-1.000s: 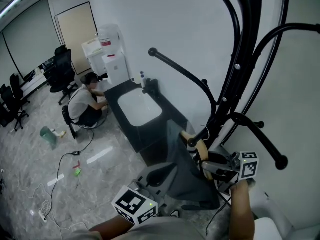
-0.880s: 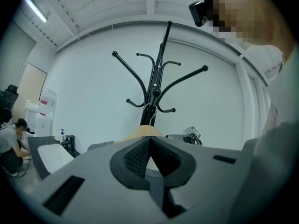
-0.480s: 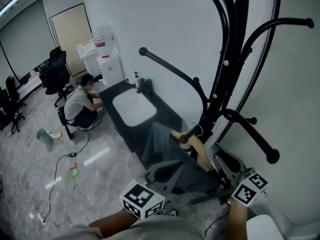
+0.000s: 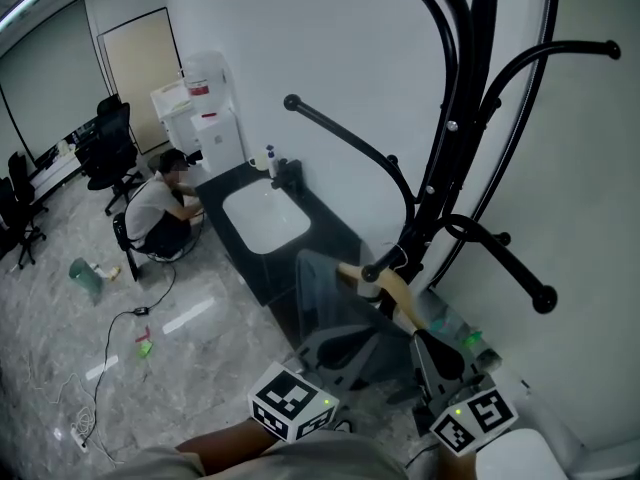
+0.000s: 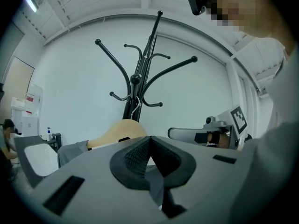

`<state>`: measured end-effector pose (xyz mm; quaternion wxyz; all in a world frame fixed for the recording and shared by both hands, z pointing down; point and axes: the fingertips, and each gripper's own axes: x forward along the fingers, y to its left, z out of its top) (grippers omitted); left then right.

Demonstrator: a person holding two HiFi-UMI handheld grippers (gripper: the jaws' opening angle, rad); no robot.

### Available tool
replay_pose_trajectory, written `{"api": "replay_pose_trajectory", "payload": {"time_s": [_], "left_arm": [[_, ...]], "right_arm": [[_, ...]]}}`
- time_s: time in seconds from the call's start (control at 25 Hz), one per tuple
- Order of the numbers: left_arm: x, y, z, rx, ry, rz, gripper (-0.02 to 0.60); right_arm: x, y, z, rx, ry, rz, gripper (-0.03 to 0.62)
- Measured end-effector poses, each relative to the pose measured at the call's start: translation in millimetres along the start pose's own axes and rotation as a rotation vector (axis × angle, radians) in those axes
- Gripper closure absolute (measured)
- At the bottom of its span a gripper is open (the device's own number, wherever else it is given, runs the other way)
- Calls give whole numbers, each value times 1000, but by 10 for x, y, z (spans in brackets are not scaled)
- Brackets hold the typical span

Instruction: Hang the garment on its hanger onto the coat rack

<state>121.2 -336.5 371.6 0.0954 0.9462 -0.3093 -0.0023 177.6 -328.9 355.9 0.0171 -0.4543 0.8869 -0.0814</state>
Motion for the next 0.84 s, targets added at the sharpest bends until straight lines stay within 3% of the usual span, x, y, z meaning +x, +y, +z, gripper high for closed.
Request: {"api": "replay_pose_trajectory", "payload": {"time_s": [0.84], "left_arm": [[-159, 43, -29, 7, 0, 23, 575]], "right_arm": [[81, 70, -3, 20, -8, 36, 579]]}}
